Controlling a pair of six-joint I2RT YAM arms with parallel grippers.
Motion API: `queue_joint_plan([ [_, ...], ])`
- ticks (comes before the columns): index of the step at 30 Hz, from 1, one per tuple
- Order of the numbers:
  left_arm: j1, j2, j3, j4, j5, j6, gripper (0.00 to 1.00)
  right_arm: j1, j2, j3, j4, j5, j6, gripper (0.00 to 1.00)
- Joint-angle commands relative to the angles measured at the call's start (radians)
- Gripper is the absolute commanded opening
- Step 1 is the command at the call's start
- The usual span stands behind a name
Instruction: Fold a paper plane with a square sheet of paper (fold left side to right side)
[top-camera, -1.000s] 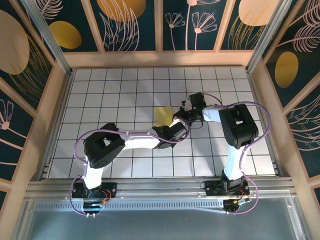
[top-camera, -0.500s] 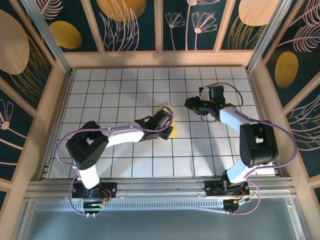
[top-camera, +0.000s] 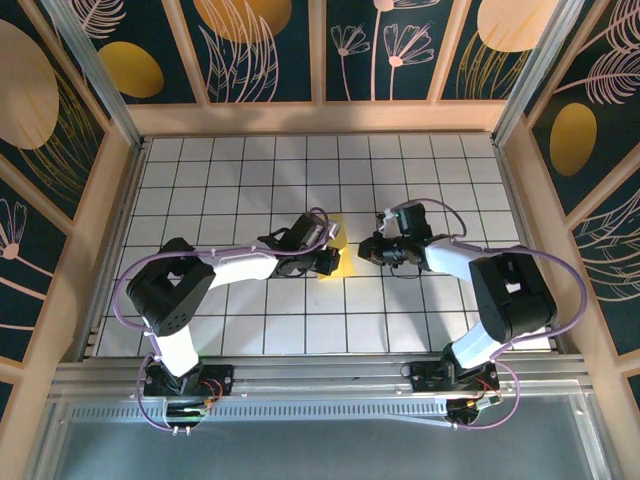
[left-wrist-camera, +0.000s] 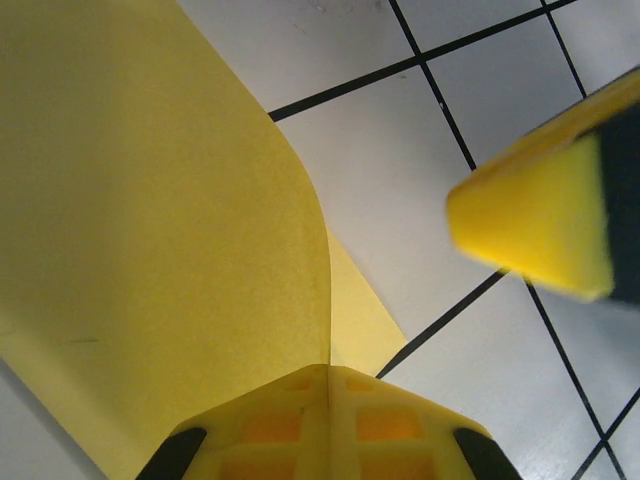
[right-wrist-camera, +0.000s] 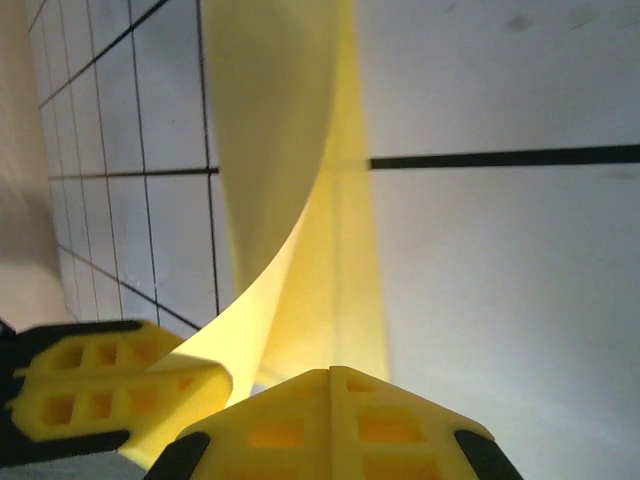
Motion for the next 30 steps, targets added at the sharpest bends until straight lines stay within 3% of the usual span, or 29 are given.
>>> queue_joint_plan([
  [1,0.01,0.014,-0.01,0.036,0.042,-0.027,0.0,0.043,0.052,0.011,0.063,0.002,0.029,0.0],
  [15,0.024,0.047,0.002,0.013,0.041,-0.037,0.0,0.092,0.152,0.062,-0.057,0.086,-0.021,0.0],
  [30,0.053,0.06,0.026,-0.062,-0.038,0.028,0.0,0.1,0.197,0.077,-0.105,0.11,-0.049,0.0],
])
